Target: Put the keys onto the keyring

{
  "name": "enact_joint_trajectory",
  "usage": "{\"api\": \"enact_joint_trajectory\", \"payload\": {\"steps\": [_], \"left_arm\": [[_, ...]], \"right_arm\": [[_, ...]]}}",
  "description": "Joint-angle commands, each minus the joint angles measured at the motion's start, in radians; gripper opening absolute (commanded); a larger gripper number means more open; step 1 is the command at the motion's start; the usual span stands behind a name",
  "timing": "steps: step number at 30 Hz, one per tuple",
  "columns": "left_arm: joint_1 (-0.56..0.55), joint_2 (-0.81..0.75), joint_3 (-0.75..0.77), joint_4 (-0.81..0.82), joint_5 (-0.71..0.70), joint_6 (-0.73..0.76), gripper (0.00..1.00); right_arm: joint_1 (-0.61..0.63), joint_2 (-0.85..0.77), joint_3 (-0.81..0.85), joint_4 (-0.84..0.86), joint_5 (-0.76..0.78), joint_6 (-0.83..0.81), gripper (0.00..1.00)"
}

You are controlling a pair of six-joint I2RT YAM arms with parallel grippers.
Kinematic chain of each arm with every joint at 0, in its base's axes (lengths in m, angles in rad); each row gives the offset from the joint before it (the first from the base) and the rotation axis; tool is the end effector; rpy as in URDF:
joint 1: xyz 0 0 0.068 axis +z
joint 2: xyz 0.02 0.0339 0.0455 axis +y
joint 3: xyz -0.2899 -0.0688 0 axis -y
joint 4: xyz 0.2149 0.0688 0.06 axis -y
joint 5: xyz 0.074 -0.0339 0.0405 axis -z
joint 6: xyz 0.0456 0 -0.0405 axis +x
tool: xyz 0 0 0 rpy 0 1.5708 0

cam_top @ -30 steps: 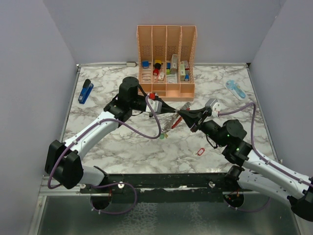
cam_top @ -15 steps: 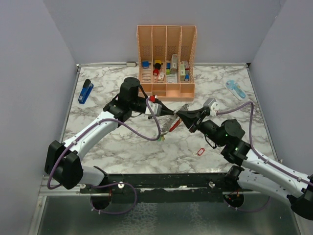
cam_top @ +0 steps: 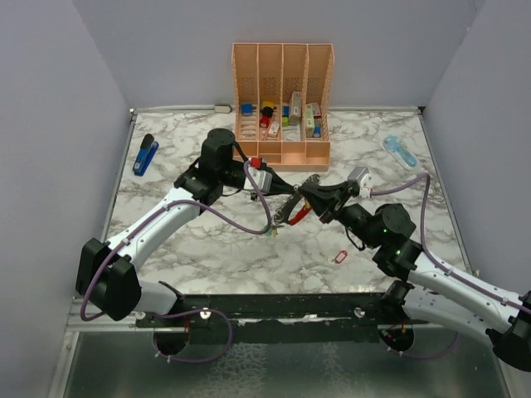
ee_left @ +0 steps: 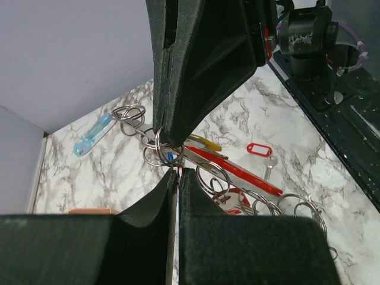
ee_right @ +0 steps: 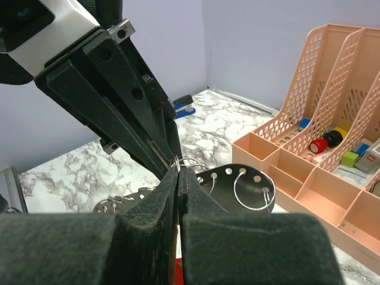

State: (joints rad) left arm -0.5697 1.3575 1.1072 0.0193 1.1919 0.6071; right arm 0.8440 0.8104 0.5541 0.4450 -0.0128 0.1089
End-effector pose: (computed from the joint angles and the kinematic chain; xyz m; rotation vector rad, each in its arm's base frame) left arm 0.2046 -0.1814 0.3809 1.5570 0.8294 -1.0308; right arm 0.1064 0.1205 0.3495 -0.5239 1.3298 0.8006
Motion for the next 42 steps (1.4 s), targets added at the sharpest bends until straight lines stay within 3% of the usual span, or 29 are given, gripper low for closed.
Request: {"api": "enact_joint_trajectory", "payload": {"steps": [1,20,22,28,32,42], "left_arm": [[-0.006,-0.031,0.033,-0.022,0.088,-0.008,0.0],[-0.019,-0.023,0.034,-0.023,0.023,-0.036,0.0],[-0.03,-0.03,0.033,-0.068,-0.015,0.046,0.0],[-0.108,-0.046,0.077,-0.38,-0.217,0.514,0.0],[-0.121,-0.048,0.097,-0.473,-0.236,0.578,0.0],[-0.123,-0.063,0.109,-0.469,-0.34,0.61,0.0]], "right_arm": [[0.0,0.009,-0.025,0.103,0.021,0.007,0.01],[0.0,0.07,-0.144,0.434,0.025,0.06,0.01],[0.0,0.081,-0.131,0.413,0.02,0.064,0.01],[0.0,0.094,-0.083,0.304,0.007,0.071,0.01],[0.0,0.081,-0.063,0.239,0.009,0.06,0.01],[-0.001,0.013,-0.014,0.039,0.017,0.024,0.01]]}}
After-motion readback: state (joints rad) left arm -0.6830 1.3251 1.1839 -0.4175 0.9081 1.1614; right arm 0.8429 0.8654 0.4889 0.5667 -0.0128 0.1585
